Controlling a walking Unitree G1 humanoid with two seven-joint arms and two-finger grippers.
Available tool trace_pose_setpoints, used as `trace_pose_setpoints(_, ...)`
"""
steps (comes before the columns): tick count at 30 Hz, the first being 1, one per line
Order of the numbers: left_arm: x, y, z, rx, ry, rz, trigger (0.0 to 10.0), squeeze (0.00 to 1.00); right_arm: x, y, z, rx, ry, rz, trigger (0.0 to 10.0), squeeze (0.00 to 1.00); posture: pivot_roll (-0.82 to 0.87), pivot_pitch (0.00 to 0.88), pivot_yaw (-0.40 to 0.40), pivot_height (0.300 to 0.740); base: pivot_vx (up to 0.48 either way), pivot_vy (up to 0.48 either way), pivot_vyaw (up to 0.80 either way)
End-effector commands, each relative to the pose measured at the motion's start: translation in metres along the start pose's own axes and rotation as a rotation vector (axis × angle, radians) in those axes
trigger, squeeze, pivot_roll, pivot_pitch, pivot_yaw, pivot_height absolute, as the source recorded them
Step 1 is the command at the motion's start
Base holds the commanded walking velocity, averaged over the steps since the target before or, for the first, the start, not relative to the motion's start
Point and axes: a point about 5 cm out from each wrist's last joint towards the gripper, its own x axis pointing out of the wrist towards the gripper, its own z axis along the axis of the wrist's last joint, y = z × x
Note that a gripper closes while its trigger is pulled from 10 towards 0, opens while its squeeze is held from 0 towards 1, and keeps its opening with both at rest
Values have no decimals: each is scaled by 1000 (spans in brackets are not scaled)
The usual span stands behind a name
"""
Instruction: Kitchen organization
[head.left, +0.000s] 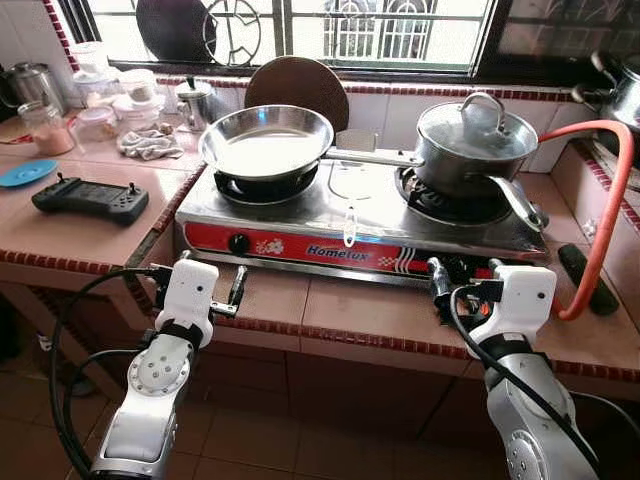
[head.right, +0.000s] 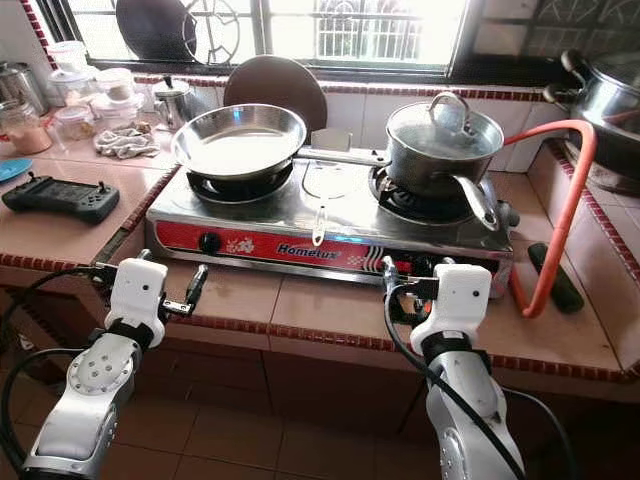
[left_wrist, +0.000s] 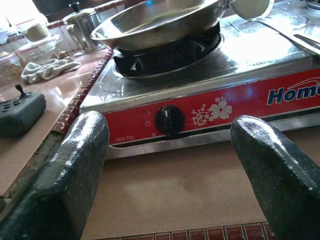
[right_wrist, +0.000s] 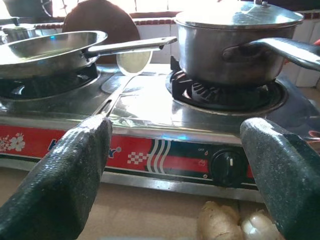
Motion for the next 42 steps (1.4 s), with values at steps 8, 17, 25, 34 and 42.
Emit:
trace_pose_setpoints(8, -1, 2, -4, 5, 20, -2, 10000, 0, -2, -2, -2, 3, 12, -8, 10000, 0, 112, 0, -18, 740, -257, 0, 0)
trace_pose_setpoints(17, -1, 2, -5, 5, 26, -5, 10000, 0, -2, -2, -3, 4, 15, -7, 10000, 0, 112, 0, -18, 740, -275, 0, 0)
trace_pose_setpoints(25, -1, 2, -6, 1, 31, -13, 10000, 0, -1, -2, -5, 6, 23, -6, 10000, 0, 116, 0, -19, 740, -277, 0, 0)
trace_pose_setpoints(34, -1, 2, -6, 1, 37, -29, 10000, 0, 3, -7, -5, -5, 24, -6, 10000, 0, 130, 0, -28, 740, -274, 0, 0)
trace_pose_setpoints(42, 1, 3, -18, 7, 64, -32, 10000, 0, 4, -11, -10, -13, 32, -22, 10000, 0, 113, 0, -27, 740, -274, 0, 0)
